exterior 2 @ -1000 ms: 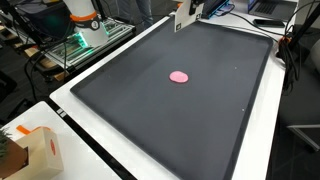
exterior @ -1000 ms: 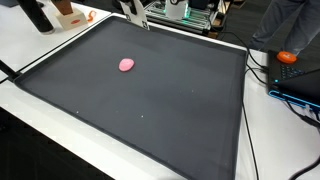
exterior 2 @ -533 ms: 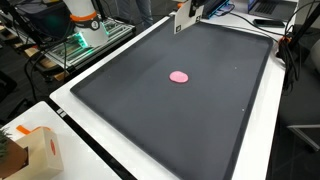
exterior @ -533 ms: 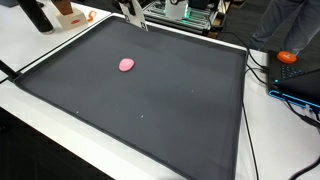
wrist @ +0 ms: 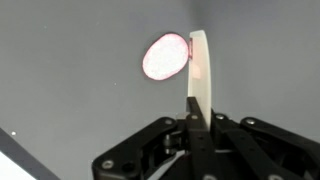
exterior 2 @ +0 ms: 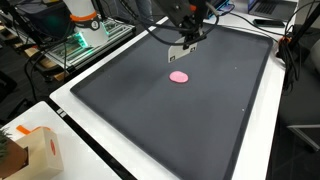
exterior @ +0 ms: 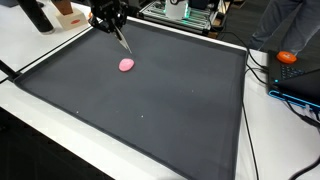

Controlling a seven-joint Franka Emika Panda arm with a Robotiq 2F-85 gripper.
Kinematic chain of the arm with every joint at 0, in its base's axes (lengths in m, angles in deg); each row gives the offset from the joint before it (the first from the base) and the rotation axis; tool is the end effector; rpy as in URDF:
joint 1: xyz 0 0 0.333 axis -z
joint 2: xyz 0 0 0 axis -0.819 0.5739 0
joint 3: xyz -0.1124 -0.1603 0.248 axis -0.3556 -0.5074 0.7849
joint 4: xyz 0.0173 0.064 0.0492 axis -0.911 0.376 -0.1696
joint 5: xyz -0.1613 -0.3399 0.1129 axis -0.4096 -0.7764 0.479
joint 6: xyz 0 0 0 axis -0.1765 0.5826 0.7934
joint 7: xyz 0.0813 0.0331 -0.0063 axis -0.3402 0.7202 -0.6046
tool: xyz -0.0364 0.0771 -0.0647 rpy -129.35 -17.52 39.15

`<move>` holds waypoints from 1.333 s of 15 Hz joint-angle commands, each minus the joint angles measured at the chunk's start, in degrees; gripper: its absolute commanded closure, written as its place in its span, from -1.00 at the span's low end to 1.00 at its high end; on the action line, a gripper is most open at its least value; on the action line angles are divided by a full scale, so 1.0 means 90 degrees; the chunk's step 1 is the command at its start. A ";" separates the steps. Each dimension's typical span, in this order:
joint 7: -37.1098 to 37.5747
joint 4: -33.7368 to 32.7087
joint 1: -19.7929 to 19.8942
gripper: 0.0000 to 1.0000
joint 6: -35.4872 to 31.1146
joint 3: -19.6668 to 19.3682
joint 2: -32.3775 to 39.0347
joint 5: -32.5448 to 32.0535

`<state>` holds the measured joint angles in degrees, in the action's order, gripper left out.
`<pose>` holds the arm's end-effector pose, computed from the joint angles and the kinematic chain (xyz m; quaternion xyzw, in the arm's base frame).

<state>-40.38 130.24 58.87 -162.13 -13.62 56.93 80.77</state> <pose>0.6132 -0.0140 0.3346 -0.8479 -0.5240 0.0315 0.0746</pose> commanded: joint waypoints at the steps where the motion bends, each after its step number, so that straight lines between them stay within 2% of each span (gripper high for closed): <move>1: -0.0141 0.0112 0.0160 0.98 -0.0393 0.0010 0.0252 0.0028; 11: 0.0051 0.0581 0.0264 0.98 -0.0539 -0.0051 0.0589 -0.0195; 17: 0.0202 0.0985 0.0133 0.98 -0.1540 -0.0072 0.0595 -0.0517; 20: 0.0301 0.1029 0.0064 0.98 -0.1574 -0.0056 0.0612 -0.0713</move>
<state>-39.66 137.66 60.11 -173.72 -14.08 62.51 77.29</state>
